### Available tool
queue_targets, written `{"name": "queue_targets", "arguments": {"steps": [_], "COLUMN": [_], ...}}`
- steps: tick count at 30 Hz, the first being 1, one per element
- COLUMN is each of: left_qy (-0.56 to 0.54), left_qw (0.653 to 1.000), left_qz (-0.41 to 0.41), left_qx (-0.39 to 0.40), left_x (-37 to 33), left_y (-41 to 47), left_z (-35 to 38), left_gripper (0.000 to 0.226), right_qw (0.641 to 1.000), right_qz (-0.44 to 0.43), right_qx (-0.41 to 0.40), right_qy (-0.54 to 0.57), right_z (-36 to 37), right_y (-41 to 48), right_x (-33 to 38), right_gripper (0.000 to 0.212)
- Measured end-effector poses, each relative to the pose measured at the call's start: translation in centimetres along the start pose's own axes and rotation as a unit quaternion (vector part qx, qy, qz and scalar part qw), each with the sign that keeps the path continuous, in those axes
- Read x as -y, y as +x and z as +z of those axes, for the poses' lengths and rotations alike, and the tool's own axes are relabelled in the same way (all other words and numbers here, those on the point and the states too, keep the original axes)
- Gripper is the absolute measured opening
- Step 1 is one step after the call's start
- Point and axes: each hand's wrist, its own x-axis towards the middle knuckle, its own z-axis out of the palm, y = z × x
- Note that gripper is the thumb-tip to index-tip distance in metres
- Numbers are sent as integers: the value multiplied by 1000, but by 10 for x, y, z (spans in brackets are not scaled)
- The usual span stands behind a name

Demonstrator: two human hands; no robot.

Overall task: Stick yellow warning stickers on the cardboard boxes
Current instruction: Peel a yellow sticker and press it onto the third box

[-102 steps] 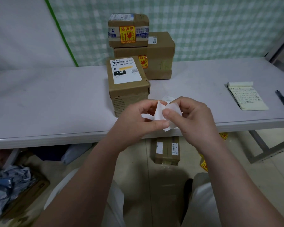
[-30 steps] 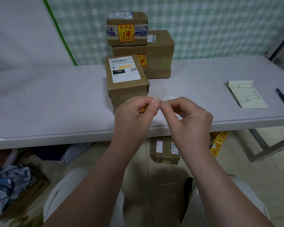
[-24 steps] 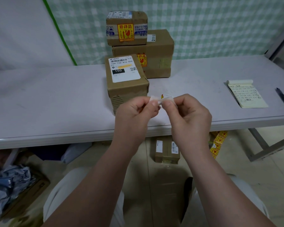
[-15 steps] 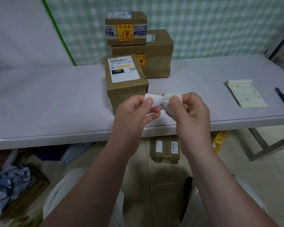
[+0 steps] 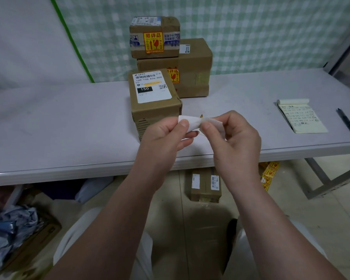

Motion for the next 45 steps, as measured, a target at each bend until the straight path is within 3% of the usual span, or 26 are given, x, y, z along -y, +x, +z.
{"name": "queue_targets", "arguments": {"steps": [16,20,24,28,32,35,37,39,45], "left_qy": [-153,-202,-235,-198,-171,-127,-88,-46,32], "left_qw": [983,970,956,968,979,989,994,997,998], "left_qz": [-95,-128,-137,-126,-95,-67,-53,-36,37], "left_qx": [-29,-40,-111,-94,-55,-46,-45,-43,-42], "left_x": [6,8,7,6,12,17,18,20,20], "left_y": [2,3,7,9,6,7,6,6,4], "left_z": [2,3,-8,-13,-5,-5,-6,-5,-2], "left_gripper": [10,17,14,10,13,17,20,26,39], "right_qw": [982,973,956,974,985,973,943,925,971], "right_qz": [125,168,217,191,111,92,158,210,152], "right_qx": [7,15,-63,-116,-93,25,146,195,35], "right_qy": [138,158,187,32,-96,-212,-254,-252,-180], "right_z": [-1,2,-7,-23,-19,-17,-14,-12,-10], "right_y": [6,9,21,43,55,59,58,56,49], "right_x": [-6,-8,-23,-41,-51,-66,-72,-73,-62], "right_gripper": [14,15,6,3,25,41,60,72,50]}}
